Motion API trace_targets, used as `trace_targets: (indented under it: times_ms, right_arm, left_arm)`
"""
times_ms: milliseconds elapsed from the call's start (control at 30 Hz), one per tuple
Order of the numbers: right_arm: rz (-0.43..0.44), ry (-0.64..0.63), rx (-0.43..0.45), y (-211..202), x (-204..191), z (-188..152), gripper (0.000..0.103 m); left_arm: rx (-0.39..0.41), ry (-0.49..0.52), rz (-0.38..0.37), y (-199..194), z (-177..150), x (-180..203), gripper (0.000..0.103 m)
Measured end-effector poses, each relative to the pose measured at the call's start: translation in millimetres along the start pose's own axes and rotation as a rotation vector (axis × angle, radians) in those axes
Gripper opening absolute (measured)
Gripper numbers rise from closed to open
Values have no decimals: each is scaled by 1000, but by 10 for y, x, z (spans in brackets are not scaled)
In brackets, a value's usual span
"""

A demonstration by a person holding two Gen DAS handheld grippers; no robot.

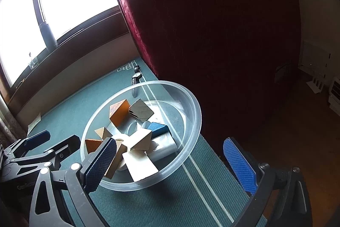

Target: Organize rigid objects

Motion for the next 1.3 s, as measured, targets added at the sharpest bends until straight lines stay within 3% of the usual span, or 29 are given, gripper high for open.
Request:
trace_targets:
  times_ms: [333,500,700,1300]
  right_arm:
    - [-7,-18,24,-120,-38,-92,103]
    - [-107,-98,28,-147,-76,-162,103]
    - [-114,-113,60,-258,-78,-182,103]
    - [-114,-192,43,-294,-202,-316,103]
  left_arm:
    - [-16,8,85,-111,-182,-93,103]
    - [-41,42,182,-117,-258,-129,103]
    - [-70,3,120,-122,-351,-194,103]
    - [-94,8,150,-86,-410,-262,103]
Point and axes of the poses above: each gripper's, at about its wrist camera, not at the fingertips, and y roughly the way its jaws point, x to its right, z to its top, the point moved 4 cm from there along y, roughly the way its jaws point, and after that the axes turned 3 degrees about z, right-handed, at the moved point
